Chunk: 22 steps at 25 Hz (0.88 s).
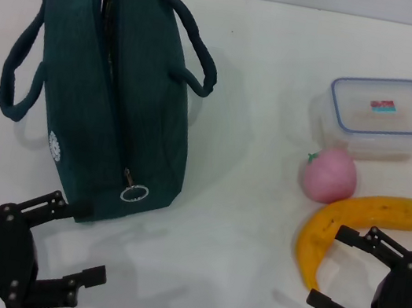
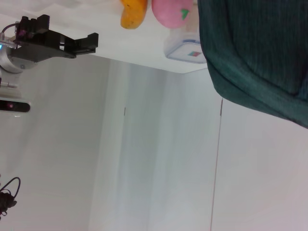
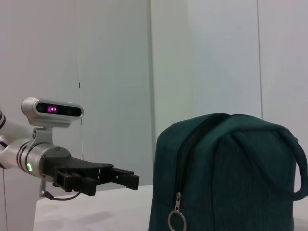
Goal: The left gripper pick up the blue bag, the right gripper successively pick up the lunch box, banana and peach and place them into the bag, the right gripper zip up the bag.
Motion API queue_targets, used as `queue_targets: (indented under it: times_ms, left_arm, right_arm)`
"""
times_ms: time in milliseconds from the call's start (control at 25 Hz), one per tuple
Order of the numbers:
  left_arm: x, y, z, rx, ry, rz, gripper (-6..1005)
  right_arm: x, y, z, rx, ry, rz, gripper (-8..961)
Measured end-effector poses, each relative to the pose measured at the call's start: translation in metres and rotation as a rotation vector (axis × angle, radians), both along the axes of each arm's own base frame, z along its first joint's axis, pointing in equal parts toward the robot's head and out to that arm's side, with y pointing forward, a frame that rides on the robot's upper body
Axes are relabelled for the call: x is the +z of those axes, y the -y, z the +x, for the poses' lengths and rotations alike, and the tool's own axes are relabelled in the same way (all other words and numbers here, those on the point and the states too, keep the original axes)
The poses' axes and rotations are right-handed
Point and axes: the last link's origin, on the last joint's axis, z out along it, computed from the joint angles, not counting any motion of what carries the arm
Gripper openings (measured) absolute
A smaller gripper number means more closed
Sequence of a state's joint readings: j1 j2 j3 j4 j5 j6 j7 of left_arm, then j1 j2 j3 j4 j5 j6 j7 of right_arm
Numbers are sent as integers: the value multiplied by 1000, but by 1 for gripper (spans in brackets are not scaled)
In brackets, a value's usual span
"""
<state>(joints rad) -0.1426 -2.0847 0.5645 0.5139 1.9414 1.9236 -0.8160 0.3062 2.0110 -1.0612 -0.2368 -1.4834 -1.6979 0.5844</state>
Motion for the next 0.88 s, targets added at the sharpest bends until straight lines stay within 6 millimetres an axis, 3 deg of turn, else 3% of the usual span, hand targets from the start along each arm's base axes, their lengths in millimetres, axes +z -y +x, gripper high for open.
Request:
queue_targets:
  times_ms: [520,680,880]
  left_arm:
    - [2,2,2,-5,22,-5,862]
    - [14,1,13,-9,144,21,861]
    - [34,-14,17,141,364,61,862]
  right_arm:
    - [0,0,0,-4,-3,4,881]
    - [1,-1,1,-11,-5,12,880]
    - [1,-1,2,-21,-2,14,878]
